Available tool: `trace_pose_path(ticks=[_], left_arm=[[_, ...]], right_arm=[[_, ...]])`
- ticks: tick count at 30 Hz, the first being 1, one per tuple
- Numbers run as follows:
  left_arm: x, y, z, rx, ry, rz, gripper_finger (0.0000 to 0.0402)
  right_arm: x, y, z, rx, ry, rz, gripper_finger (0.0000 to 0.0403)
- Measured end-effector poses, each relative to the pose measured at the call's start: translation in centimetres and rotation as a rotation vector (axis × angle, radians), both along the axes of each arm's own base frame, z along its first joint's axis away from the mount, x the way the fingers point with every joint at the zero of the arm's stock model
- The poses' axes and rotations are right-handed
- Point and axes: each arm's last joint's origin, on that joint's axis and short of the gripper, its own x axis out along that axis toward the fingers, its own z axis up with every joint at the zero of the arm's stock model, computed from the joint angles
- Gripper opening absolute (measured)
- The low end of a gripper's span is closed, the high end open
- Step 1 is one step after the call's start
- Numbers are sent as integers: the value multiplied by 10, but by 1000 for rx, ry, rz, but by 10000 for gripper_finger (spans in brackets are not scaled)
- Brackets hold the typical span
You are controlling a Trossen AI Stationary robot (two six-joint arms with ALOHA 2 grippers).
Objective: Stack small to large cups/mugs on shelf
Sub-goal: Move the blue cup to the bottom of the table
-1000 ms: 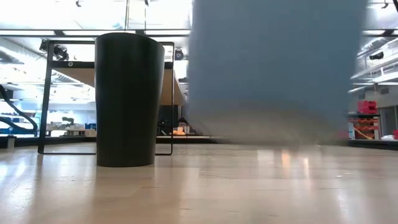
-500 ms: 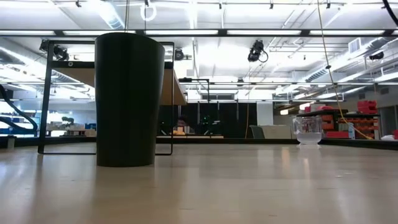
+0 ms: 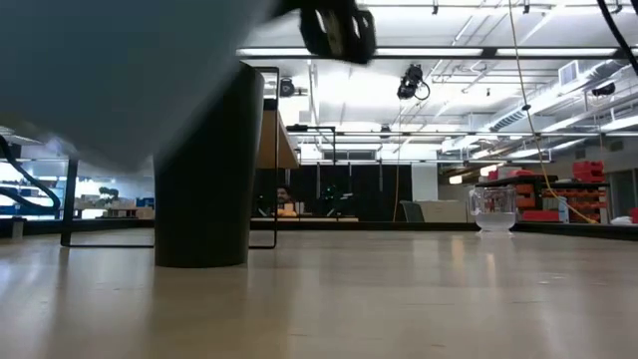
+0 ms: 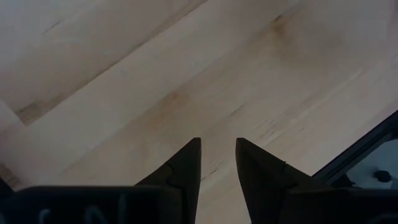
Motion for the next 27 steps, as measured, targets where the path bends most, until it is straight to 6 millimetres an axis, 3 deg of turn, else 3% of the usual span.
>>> trace_pose_path(ticks=[3,13,21,27], left_arm=[[0,0,0,-4,-2,11,107],[0,0,0,-4,-2,12,107],[0,0,0,-3,-1,12,107],[0,0,0,-2,-1,12,107]], right_arm=[[5,1,4,-35,-27,12,4],[16,-5,-23,-123,64,18,5],[16,-6,-21,-132,52,14,7],[16,-5,-20,-125,45,16,29]])
